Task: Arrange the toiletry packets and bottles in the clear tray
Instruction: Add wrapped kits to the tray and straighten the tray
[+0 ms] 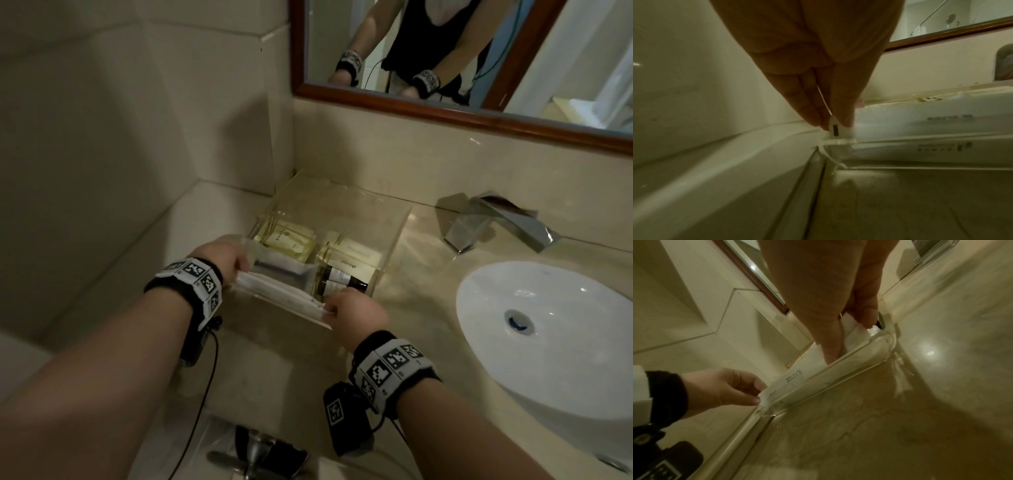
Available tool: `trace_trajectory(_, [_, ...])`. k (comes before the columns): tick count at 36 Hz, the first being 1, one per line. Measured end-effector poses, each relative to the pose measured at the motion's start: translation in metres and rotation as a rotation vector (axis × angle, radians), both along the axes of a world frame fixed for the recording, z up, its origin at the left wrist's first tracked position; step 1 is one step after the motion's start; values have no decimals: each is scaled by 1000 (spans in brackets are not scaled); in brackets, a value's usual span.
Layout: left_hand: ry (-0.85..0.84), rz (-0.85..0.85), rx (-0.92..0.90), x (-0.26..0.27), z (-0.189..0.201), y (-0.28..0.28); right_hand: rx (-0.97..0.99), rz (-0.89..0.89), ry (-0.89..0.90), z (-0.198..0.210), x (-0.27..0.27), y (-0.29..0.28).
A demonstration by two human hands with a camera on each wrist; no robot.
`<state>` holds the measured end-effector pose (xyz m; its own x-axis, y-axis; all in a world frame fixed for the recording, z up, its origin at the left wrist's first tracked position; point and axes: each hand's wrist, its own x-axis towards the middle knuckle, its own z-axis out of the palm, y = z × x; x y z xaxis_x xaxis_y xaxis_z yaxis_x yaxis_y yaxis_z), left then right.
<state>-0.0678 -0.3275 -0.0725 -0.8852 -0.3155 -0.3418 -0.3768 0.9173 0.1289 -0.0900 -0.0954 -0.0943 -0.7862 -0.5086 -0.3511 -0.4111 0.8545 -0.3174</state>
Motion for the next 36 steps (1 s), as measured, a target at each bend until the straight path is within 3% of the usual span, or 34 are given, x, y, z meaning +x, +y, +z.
trace_trajectory(9, [-35, -14, -34, 2, -2, -2, 60, -15, -35, -3, -3, -8])
trace_trajectory(20, [-37, 17, -67, -2, 0, 5, -142, -96, 11, -1, 5, -7])
trace_trajectory(31, [-224, 67, -71, -10, 6, 4, 66, -53, -5, -3, -7, -19])
trace_trajectory(36, [-128, 80, -169, -9, -2, 6, 97, -45, 4, 0, -8, -17])
